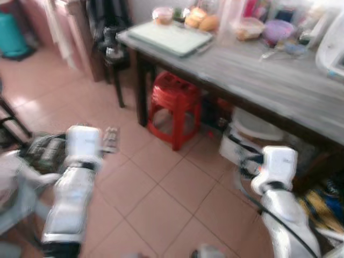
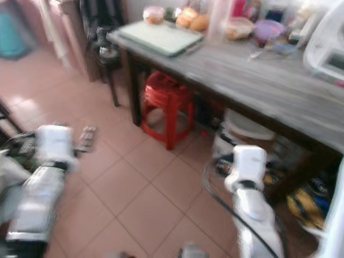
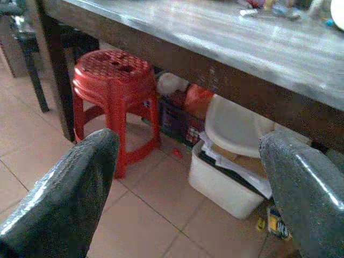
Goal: Setting the table
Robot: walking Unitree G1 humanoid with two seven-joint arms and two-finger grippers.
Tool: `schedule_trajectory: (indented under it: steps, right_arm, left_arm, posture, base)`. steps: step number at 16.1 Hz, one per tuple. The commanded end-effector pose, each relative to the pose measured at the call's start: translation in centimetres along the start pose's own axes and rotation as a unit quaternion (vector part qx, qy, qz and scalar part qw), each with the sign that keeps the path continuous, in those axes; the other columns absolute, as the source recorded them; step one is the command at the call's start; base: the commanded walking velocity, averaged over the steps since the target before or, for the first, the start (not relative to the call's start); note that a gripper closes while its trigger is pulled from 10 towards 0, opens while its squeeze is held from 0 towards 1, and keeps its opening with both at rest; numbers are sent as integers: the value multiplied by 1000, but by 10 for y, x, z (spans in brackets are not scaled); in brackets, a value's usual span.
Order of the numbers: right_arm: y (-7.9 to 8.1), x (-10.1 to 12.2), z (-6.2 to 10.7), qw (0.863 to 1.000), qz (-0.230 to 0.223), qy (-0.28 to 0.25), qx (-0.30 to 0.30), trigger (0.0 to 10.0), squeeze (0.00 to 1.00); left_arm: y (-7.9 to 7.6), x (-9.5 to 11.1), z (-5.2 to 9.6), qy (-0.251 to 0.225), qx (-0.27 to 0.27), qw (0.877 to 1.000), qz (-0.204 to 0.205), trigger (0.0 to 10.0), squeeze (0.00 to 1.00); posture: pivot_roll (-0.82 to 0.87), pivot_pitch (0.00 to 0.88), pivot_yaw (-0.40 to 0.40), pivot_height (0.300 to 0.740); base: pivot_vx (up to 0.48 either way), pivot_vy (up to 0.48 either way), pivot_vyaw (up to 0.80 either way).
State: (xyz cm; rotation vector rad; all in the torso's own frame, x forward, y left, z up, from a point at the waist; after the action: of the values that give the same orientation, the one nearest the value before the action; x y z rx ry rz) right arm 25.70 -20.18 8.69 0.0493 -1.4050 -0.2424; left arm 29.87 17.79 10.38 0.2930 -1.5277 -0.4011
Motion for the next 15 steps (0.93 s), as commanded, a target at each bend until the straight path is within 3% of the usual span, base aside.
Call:
schedule_trajectory:
  steps: [1, 6, 8, 10, 15]
  right_arm:
    - [6, 3, 0, 1000, -3, -8, 8, 10000, 0]
    - [8, 5, -1, 1000, -7, -10, 8, 10000, 0]
    - [8, 5, -2, 1000, -8, -11, 8, 10000, 0]
    - [9, 3, -1, 1000, -11, -6, 5, 10000, 0]
    - [17, 6, -3, 999, -33, -12, 7, 10000, 0]
  left_arm:
    - [11, -6, 1, 10, 16, 1000, -10, 10000, 0]
    - [10, -6, -1, 10, 16, 1000, -9, 10000, 0]
    - [9, -5, -2, 8, 15, 1000, -4, 10000, 0]
    - [3, -10, 2, 58, 6, 997, 56, 10000, 0]
    - [-10, 9, 4, -20, -29, 998, 49, 10000, 0]
  posture:
    - [-40, 0, -4, 740]
    - [-46, 0, 1, 740]
    - [-47, 0, -3, 740]
    - [-43, 0, 6, 740]
    - [-43, 0, 21, 740]
  base:
    - [0, 326, 0]
    - [0, 318, 0]
    - [0, 0, 0]
    - [0, 0, -800]
    - [0, 0, -800]
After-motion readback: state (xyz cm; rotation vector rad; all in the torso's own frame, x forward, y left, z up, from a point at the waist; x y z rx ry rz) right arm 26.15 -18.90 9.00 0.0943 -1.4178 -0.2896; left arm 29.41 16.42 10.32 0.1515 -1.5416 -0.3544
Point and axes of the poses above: a point about 5 cm out from each wrist's last joint towards the gripper, its own z axis pointing back from the gripper into the wrist, its own x axis along the axis of the wrist's last joint, y = z × x, the point moved 3 cm from there along -z, pointing out of the wrist towards the gripper, and after that the axes turned 15 degrees about -z, right-handed, at the moved point
